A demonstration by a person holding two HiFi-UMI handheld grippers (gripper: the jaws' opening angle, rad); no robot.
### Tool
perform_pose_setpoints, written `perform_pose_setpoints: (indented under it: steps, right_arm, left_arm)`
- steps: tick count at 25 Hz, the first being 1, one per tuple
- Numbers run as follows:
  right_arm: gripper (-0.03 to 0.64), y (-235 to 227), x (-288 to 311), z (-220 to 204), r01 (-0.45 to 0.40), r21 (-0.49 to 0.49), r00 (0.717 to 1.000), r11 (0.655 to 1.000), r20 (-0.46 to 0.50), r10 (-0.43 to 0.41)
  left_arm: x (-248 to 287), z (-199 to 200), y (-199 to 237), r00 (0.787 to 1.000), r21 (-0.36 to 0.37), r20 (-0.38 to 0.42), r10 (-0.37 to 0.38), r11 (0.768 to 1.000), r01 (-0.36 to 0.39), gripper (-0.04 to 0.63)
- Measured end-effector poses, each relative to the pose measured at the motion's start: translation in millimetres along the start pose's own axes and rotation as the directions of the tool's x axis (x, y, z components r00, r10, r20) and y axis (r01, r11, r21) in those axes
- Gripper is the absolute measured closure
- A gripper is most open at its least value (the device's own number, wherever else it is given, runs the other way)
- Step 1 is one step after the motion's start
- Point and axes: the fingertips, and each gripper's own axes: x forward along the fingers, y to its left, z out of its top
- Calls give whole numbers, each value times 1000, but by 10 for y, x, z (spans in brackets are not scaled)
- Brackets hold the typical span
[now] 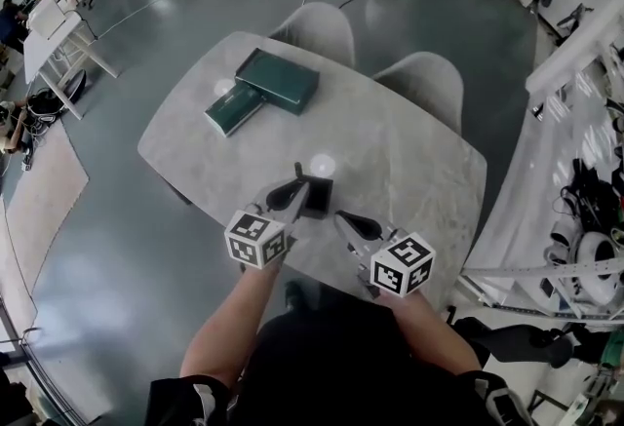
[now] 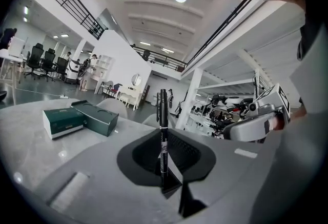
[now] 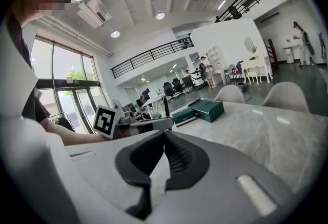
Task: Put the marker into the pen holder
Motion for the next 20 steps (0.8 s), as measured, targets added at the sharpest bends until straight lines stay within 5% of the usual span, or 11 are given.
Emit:
perform_pose_setpoints:
  steps: [20]
  right_arm:
    - [614,-262,-26,-192,-10,28,998,1000,-60,12]
  left_arm:
    - [144,-398,253,996,4,-58,74,997,-74,552]
